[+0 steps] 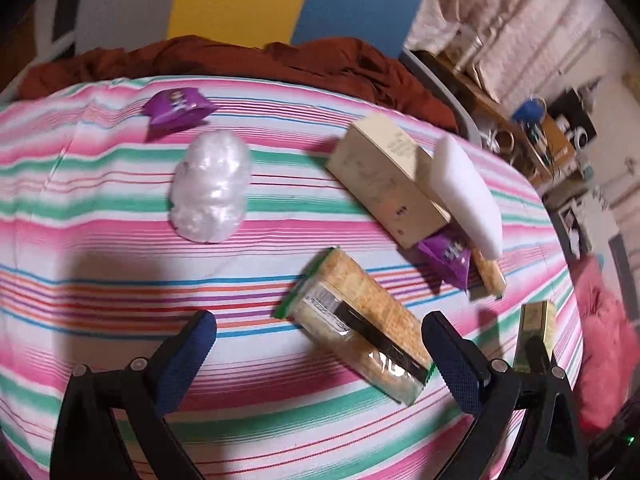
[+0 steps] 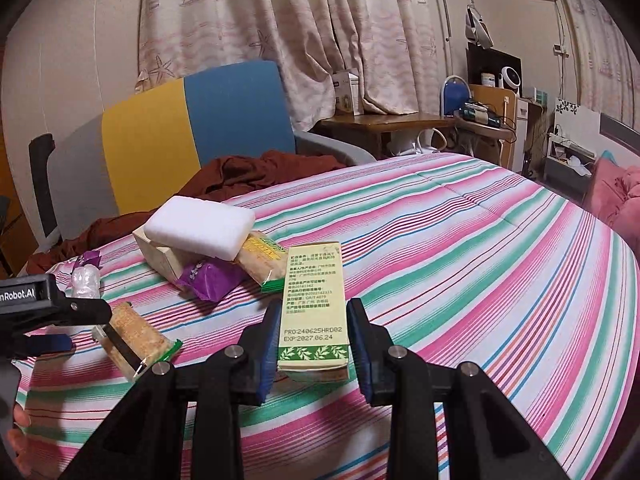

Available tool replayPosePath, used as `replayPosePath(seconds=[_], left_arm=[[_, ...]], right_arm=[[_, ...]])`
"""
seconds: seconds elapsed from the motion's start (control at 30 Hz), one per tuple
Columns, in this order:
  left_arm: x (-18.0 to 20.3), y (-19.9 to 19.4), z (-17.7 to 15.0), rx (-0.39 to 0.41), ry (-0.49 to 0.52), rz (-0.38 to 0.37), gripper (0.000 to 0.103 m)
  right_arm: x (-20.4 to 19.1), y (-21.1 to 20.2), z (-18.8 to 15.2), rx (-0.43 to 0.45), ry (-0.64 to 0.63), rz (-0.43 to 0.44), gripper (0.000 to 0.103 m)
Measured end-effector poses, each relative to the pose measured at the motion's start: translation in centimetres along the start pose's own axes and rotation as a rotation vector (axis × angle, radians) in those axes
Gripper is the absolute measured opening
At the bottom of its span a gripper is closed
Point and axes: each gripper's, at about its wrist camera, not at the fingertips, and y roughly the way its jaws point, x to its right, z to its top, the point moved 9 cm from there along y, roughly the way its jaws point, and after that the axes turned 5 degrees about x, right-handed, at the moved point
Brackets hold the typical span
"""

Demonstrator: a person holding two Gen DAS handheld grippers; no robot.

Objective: Organize objects
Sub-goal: 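Grasp the cracker pack with the left tool while the right tool holds the box, then carry both items to the gold tray and release them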

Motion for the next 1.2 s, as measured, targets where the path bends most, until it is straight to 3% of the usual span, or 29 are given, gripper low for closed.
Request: replayPosePath(seconds=[0.27,0.47,0.63,0.7,0.8,0.87,0.93,1.2], left_arm=[[4.2,2.6,-0.4,-0.105,-0.056,-0.018,0.103],[6.4,4.1,-0.3,-0.147,0.136,0.061,0.103],[6.5,3.9,-2.8,-0.094,0.377,0.176,0.102],[6.2,3.3,-3.1,-0.056,0.374,0.161,0.101],[5.7,2.5,-3.1,-0.046,0.397,0.133,0.090],[4.9,1.5,-2.8,-0.022,0.413,0.116,0.060],[3.7,0.6,-2.6,-0.011,0.400,0.093,0.049],[-0.1,-2.4,-3.3,0.034,0.384,0.036,0.048]], right_arm=[[-0.1,0.0,-0.1,0.000,-0.010,-0.011,0.032],[0.0,-0.2,-0.1,0.010,-0.004,-0.013,0.032],[0.2,-0.3,-0.1,0.011,0.003,-0.017,0.032],[0.3,-0.4,-0.1,0.015,0.007,-0.016,0.032],[0.3,-0.5,-0.1,0.017,0.008,-0.019,0.032],[0.3,-0.5,-0.1,0.015,0.004,-0.022,0.032],[0.1,-0.6,-0.1,0.018,-0.007,-0.027,0.032],[-0.4,-0.4,-0.2,0.004,-0.042,-0.024,0.032]])
